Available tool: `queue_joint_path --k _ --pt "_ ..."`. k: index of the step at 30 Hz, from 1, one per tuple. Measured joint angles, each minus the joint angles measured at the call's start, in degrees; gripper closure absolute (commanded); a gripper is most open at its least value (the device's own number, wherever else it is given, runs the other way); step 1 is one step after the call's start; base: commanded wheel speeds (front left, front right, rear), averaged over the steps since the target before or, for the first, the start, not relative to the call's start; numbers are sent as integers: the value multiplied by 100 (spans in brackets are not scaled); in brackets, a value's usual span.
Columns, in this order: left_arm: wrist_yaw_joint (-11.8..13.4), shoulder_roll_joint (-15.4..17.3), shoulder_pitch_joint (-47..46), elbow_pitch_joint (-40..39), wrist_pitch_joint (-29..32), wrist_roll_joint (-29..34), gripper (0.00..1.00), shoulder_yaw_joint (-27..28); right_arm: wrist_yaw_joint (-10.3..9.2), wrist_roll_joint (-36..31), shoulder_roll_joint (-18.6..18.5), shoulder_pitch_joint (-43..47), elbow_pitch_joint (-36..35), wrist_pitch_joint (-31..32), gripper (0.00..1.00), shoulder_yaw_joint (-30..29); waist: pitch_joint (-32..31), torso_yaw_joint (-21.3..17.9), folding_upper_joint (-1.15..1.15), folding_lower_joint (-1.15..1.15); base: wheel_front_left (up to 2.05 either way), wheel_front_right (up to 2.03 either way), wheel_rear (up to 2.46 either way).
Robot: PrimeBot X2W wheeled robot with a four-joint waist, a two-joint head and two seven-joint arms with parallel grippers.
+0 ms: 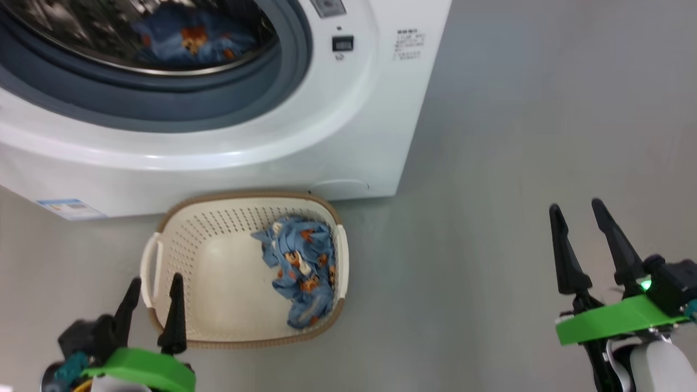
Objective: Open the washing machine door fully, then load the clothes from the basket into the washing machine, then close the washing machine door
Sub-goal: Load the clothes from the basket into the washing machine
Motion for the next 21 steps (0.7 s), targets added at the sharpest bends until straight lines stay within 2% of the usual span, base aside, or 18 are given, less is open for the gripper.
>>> queue_joint_path --k 13,21 --pt "0 298 -1578 1327 1 -360 0 -876 0 0 163 -839 -66 0 0 47 1144 -318 0 0 0 0 0" --pt "0 543 -2670 2337 1 -828 0 -1736 0 0 292 -1322 -121 0 0 179 1974 -564 0 0 0 0 0"
